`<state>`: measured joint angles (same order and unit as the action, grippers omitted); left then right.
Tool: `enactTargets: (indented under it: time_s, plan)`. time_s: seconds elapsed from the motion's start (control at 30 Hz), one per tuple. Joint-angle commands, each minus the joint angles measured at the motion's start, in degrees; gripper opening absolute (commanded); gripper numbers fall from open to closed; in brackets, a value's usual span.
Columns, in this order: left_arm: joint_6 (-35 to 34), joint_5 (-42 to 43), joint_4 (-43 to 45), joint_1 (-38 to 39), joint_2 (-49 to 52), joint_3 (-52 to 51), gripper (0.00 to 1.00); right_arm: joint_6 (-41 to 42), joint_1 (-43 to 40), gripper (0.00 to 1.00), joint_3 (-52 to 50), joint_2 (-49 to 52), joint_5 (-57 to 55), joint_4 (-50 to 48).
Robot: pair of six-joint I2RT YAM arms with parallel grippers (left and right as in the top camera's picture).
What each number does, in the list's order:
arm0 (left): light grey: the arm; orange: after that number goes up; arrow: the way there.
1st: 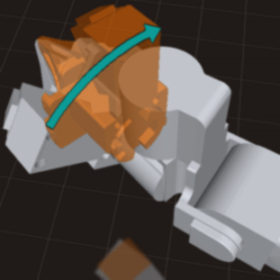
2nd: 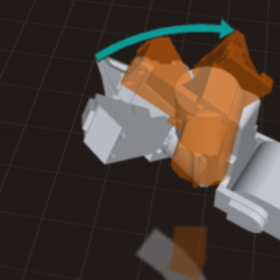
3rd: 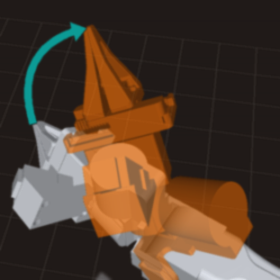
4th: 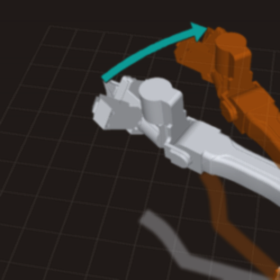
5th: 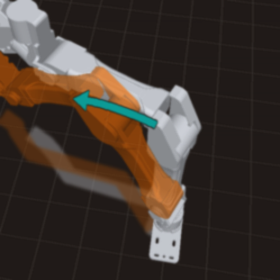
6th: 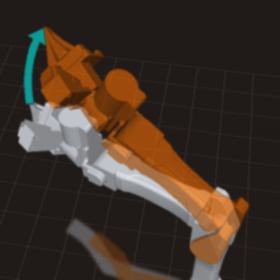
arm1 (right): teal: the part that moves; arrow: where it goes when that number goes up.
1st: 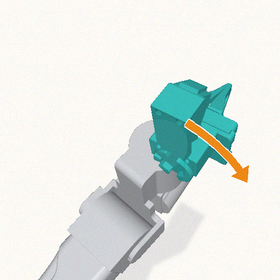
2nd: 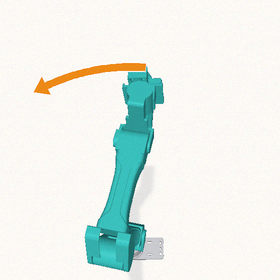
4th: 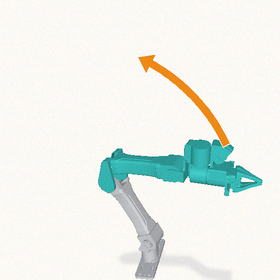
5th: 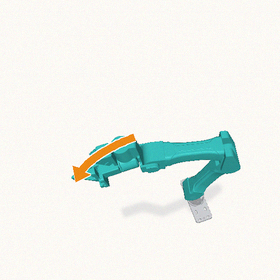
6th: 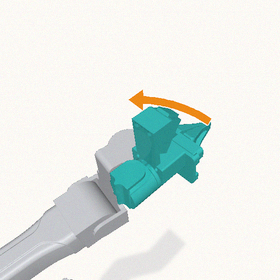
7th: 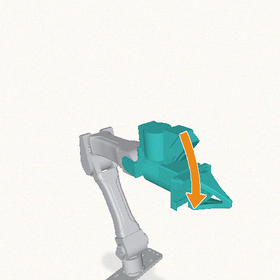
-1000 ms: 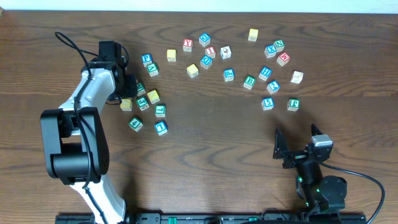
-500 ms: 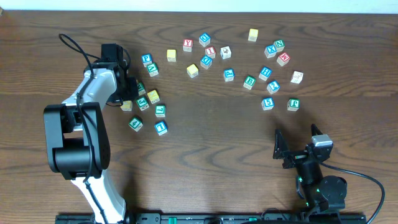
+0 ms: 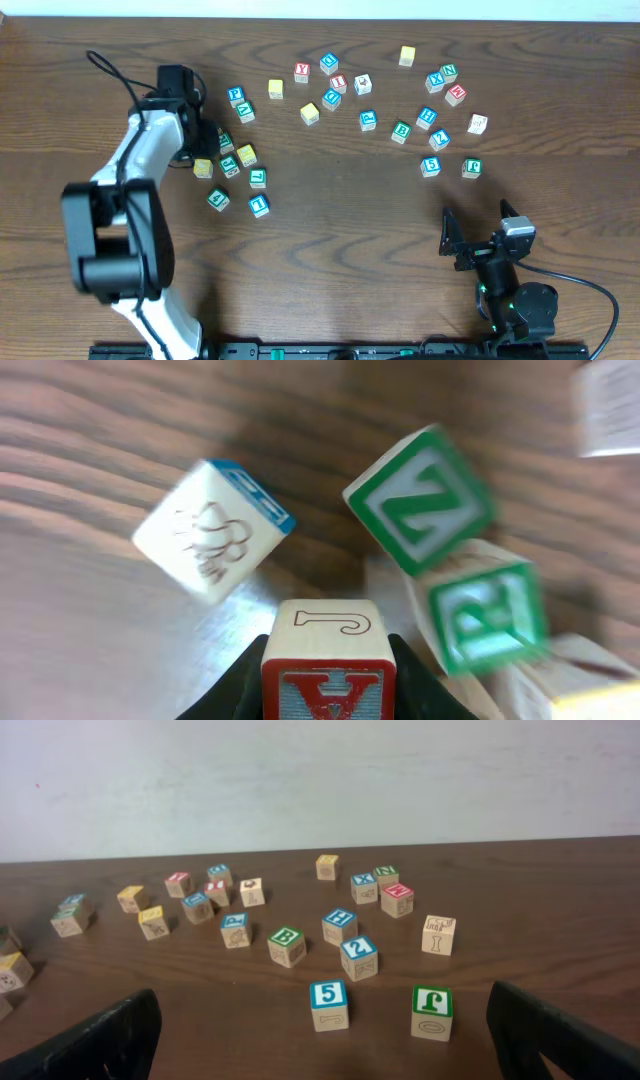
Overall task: Spell out AI2
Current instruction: 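Lift the red A block and carry it toward the table center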
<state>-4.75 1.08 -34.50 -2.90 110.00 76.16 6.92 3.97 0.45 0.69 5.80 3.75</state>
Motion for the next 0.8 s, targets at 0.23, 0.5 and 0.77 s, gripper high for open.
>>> enactTargets:
  time_s: [0.23,0.5,0.77]
  plan:
    - [-5.9,-0.7,-7.5,1.5,-15.7,0.2,0.24,-0.6,-0.2,0.99,-0.1,-0.3,0.2,0.1]
    - [-5.9,-0.3,-16.0,11.5,-17.3,0.1,0.24,-0.6,-0.2,0.99,-0.1,-0.3,0.2,0.1]
    - [-5.6,-0.3,-16.8,24.0,-15.7,-0.8,0.24,-0.6,-0.2,0.99,-0.1,-0.3,0.2,0.1]
